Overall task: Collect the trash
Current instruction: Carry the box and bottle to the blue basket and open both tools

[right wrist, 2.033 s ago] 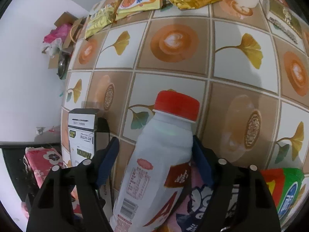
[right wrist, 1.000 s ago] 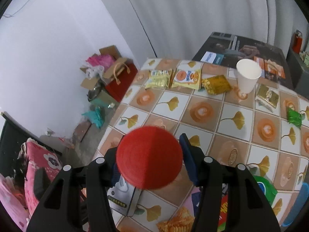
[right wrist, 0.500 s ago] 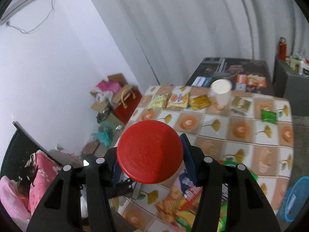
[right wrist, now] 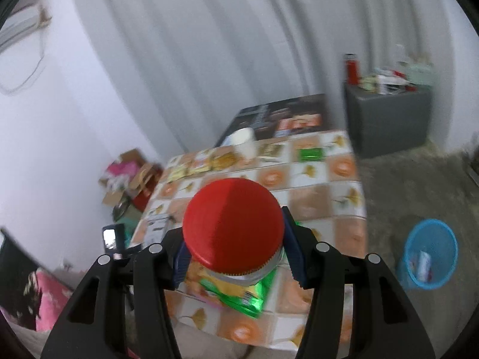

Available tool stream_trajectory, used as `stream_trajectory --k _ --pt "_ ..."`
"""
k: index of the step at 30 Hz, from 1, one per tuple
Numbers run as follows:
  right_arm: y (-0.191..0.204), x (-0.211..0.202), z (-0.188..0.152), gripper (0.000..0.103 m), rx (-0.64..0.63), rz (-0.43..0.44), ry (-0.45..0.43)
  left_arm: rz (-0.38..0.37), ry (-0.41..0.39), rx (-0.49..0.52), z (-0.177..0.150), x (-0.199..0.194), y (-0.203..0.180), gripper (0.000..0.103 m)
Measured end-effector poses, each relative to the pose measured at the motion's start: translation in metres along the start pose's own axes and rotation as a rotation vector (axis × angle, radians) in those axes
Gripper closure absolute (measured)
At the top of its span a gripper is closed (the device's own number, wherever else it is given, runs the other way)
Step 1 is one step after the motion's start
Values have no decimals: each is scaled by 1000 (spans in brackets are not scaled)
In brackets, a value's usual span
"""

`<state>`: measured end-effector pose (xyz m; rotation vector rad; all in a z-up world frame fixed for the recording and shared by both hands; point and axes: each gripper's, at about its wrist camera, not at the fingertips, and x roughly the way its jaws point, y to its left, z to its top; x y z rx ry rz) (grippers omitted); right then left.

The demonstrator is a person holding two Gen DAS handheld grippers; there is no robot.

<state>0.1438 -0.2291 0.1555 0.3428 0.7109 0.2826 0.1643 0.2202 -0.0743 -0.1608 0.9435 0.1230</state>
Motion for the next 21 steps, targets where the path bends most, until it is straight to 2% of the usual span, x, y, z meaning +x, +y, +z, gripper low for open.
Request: stream_trajectory --k 6,10,13,16,17,21 --pt "-72 -67 -20 50 141 -150 -109 -27 -80 -9 3 -42 -5 24" --pt "-114 -97 -39 50 226 -216 -157 -69 -168 39 15 -85 -32 24" --pt "-141 -114 -56 50 277 -266 -183 -140 -227 102 26 -115 -72 24" --pt "-166 -126 -71 50 328 -297 -199 -238 -262 191 34 -138 -128 24" --pt "-176 -129 -76 50 347 -306 -204 -266 -264 217 35 -142 -144 24" --pt "-210 -140 -94 50 406 -368 -229 -447 -227 368 39 -155 -250 24"
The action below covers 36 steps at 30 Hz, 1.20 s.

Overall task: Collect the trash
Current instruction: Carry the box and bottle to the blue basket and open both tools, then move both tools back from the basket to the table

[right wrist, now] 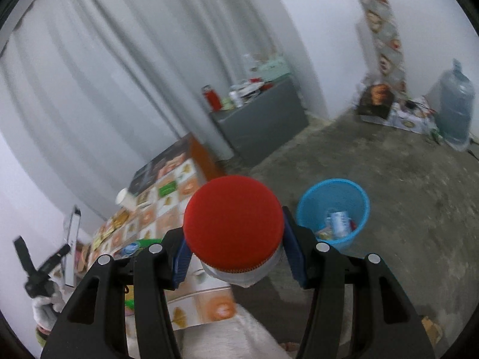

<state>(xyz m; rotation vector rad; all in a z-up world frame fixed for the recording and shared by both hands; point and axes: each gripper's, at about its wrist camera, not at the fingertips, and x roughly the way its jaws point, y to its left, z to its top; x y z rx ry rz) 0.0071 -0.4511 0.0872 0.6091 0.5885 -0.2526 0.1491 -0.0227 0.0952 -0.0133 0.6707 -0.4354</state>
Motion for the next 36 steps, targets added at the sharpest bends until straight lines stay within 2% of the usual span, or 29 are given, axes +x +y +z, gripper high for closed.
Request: stream_trajectory --k 3,5,7,12,16,20,24,25,26,27,29,32,36 --pt "-28 9 0 50 44 -44 -10 -130 54 95 21 38 -72 24" --pt "-51 20 -1 50 85 -71 -7 -184 92 138 27 65 -112 24" --pt "-74 32 0 50 129 -90 -2 -234 160 182 32 107 -163 24" --pt "-129 75 2 50 264 -105 25 -292 326 217 18 209 -254 24" --pt "-170 123 -1 50 369 -108 57 -299 398 246 -5 281 -303 24" --pt "-196 166 -1 50 448 -111 81 -289 430 251 -23 335 -334 23" --pt "-222 217 5 49 529 -90 107 -237 417 249 -28 381 -357 22" --pt "-232 233 4 48 562 -81 110 -244 414 235 -31 395 -362 17" --pt "-240 247 2 45 586 -68 115 -235 424 227 -35 409 -368 16" --pt "-252 266 -4 38 610 -85 123 -216 434 224 -37 417 -369 16" --pt "-269 288 -19 38 646 -134 152 -174 451 209 -45 436 -368 16" --pt "-292 307 -45 37 714 -148 212 -162 439 162 -50 440 -360 16" --pt "-297 296 -60 37 699 -151 207 -197 417 154 -44 426 -342 16"
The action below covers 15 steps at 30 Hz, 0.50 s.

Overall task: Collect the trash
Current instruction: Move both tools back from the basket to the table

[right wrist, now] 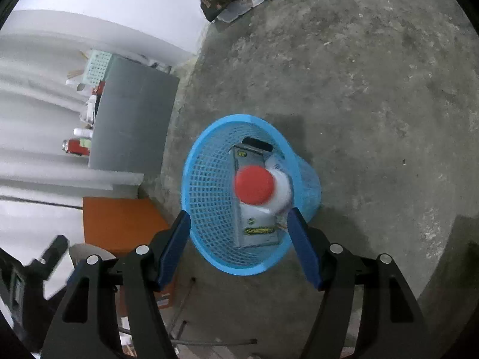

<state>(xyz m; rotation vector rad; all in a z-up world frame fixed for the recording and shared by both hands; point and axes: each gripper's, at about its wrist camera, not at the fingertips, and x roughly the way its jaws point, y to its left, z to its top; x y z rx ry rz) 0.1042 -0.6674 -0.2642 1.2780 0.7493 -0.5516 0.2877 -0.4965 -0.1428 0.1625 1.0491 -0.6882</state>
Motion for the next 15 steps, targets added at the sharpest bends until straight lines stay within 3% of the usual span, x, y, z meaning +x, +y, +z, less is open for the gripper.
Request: stream_trajectory --k 6,12,15 --pt "-4 -46 -22 37 -79 12 -42 -46 -57 32 2 -55 12 16" --pt "19 -117 -71 37 -245 38 -136 -149 -118 56 -16 -145 29 16" --pt "37 -153 -100 29 -336 41 -202 -206 -151 27 -33 -197 52 16"
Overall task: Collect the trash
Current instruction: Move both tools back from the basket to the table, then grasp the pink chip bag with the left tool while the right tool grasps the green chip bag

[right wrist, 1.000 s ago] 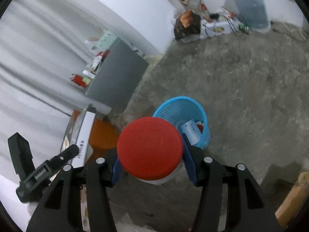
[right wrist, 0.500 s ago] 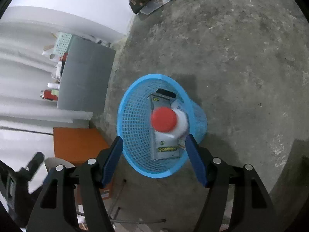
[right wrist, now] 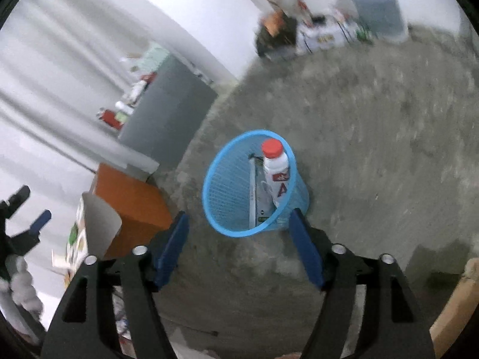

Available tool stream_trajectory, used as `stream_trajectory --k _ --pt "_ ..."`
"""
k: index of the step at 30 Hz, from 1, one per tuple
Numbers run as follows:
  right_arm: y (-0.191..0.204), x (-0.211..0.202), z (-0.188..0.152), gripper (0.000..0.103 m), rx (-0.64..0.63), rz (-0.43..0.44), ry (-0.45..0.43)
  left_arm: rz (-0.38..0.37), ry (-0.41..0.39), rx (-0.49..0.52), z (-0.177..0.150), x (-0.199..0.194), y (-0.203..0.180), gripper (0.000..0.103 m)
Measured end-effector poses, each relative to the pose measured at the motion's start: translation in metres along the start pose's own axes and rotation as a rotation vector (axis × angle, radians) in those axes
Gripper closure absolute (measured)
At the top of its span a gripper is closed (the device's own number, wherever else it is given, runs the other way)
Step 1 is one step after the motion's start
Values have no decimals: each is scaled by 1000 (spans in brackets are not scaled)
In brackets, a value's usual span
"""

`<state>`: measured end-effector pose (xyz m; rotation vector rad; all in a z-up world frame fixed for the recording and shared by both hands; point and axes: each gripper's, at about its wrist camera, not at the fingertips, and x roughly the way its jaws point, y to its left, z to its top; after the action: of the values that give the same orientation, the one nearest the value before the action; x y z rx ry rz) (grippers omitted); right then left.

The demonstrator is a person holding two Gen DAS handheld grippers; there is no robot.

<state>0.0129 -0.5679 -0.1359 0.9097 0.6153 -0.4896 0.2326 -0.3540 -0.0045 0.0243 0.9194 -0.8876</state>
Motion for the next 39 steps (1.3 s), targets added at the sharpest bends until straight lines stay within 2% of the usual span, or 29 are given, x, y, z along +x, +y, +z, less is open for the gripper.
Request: stream_trajectory --k 2,5,6,9,12,15,18,21,24,26,27,30,31,33,39 --pt "26 -28 -12 23 -99 -25 -62 -18 -40 -18 -9 -41 12 16" --pt "62 -63 -25 9 -245 -57 -169 -16 -134 -42 -27 -114 33 16" --pt "78 -76 -31 6 -308 -79 -219 4 -176 -53 -36 -142 42 16" --pt "108 -98 -43 6 -424 -90 -288 87 -302 -80 -64 -216 66 16" --pt "134 -119 -54 6 -470 -51 -333 178 -404 -127 -98 -281 90 16" --pt "164 -142 -69 6 -535 30 -394 265 -471 -193 -135 -328 114 16" --pt "193 -157 -87 6 -601 115 -408 309 -494 -260 -167 -355 136 16" --pt "216 -164 -101 6 -626 194 -381 354 -500 -334 -202 -371 159 16" --pt "239 -162 -116 6 -652 266 -298 394 -501 -381 -227 -378 180 16" --pt "254 -154 -124 6 -659 334 -181 407 -501 -406 -242 -382 189 16" --pt "262 -145 -127 6 -646 378 -86 414 -498 -422 -250 -381 195 16" --pt "273 -120 -136 6 -570 460 121 433 -462 -465 -269 -373 209 16" --pt "277 -106 -140 6 -522 488 208 431 -435 -477 -274 -367 213 16" --pt "282 -84 -153 6 -458 522 327 413 -396 -492 -282 -355 222 16" --pt "300 -29 -194 18 -403 548 546 317 -326 -569 -292 -326 256 18"
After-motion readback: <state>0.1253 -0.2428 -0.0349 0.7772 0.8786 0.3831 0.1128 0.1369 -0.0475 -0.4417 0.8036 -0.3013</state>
